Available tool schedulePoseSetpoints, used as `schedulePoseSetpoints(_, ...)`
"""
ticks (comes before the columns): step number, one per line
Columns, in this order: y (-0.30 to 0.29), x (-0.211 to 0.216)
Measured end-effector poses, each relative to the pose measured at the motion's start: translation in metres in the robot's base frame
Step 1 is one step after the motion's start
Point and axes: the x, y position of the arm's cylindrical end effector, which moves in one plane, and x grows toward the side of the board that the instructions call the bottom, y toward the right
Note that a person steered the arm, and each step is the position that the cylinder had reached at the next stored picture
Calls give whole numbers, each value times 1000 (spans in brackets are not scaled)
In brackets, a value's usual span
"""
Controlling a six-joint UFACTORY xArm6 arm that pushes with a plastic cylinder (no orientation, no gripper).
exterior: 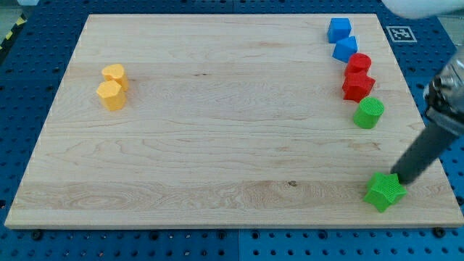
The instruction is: Push the green circle closely to the green star
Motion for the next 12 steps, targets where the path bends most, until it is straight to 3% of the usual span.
schedulePoseSetpoints(2,-69,-82)
schedulePoseSetpoints(3,-67,-104)
schedulePoseSetpoints(7,-61,-117)
schedulePoseSetpoints(12,-13,-105)
